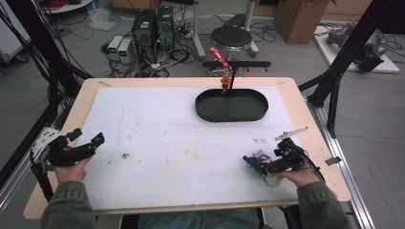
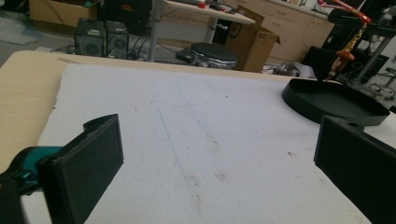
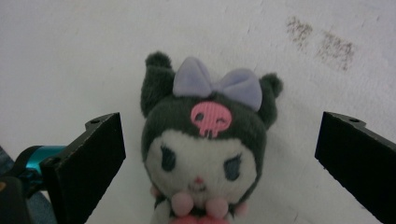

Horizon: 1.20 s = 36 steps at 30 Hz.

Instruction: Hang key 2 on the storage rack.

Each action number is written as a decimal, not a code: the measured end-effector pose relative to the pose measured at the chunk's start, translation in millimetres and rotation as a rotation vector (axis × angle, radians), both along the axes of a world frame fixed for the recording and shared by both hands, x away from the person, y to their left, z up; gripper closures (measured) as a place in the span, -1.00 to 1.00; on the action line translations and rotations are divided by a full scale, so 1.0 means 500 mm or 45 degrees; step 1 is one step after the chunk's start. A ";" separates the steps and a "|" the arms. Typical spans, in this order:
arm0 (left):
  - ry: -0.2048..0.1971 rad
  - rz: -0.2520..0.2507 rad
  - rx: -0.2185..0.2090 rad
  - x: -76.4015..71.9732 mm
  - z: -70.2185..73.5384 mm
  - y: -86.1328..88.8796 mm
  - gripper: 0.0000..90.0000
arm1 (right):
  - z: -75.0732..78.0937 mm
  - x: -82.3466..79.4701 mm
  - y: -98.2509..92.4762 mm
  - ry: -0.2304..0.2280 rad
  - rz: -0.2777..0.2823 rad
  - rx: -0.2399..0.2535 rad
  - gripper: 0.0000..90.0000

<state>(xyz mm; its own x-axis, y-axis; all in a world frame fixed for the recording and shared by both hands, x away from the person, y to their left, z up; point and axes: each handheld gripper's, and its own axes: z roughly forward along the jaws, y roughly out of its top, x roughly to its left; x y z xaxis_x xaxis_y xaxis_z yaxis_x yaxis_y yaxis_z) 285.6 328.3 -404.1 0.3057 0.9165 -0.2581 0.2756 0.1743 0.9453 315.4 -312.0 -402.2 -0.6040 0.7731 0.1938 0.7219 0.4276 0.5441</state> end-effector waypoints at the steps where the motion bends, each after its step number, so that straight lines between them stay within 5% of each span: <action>1: 0.000 -0.003 0.000 0.000 0.000 0.001 -0.96 | -0.001 -0.003 0.000 0.006 0.006 0.001 -0.99; 13: 0.002 0.000 -0.001 -0.001 0.000 0.001 -0.96 | -0.022 -0.034 -0.006 0.063 0.034 -0.050 -0.99; 18: 0.003 -0.001 -0.005 0.000 0.000 0.000 -0.96 | -0.022 -0.043 0.003 0.147 0.020 -0.068 -0.86; 23: 0.003 -0.002 -0.008 0.000 0.000 0.000 -0.96 | -0.028 -0.047 0.004 0.143 -0.032 -0.121 -0.30; 27: 0.003 -0.003 -0.004 0.000 0.000 0.000 -0.96 | -0.023 -0.051 0.003 0.127 -0.051 -0.118 -0.09; 36: 0.005 -0.004 -0.004 0.000 0.000 0.001 -0.96 | 0.010 -0.055 0.018 0.053 -0.052 -0.089 -0.03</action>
